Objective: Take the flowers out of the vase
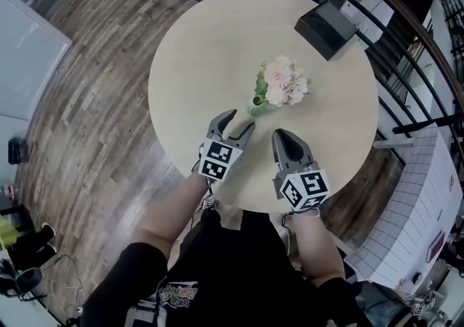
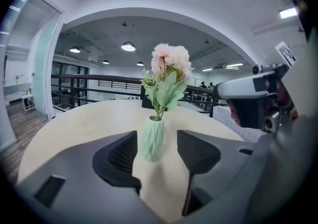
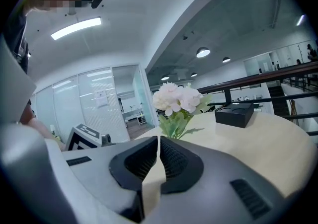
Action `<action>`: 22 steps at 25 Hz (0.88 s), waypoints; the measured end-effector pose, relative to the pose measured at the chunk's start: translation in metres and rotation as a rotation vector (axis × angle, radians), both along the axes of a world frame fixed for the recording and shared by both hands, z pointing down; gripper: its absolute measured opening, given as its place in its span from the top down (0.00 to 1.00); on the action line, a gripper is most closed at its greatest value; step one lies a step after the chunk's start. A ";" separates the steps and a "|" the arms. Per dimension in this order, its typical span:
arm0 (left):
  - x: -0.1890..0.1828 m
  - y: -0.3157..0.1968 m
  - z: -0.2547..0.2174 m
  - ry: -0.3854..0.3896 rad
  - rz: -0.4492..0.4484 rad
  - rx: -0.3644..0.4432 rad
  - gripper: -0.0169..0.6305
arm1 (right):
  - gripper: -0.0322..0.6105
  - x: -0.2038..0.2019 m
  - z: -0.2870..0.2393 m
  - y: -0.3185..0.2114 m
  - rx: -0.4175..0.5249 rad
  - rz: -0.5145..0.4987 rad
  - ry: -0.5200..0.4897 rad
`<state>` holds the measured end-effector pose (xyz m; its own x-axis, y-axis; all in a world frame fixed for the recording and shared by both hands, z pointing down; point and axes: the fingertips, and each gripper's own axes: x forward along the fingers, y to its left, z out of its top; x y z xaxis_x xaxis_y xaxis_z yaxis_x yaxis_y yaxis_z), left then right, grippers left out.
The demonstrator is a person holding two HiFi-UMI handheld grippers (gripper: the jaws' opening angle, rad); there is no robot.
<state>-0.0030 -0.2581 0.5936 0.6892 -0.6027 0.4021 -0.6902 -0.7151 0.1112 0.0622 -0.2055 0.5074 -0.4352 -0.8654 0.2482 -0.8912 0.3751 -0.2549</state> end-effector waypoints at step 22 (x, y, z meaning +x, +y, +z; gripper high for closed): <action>0.048 -0.058 0.042 -0.097 -0.001 0.021 0.55 | 0.80 0.016 0.045 -0.042 -0.083 -0.083 -0.044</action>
<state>0.0450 -0.3164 0.6361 0.6472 -0.6121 0.4545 -0.6973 -0.7162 0.0284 0.0778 -0.2476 0.5520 -0.5167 -0.8032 0.2964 -0.8452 0.4233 -0.3262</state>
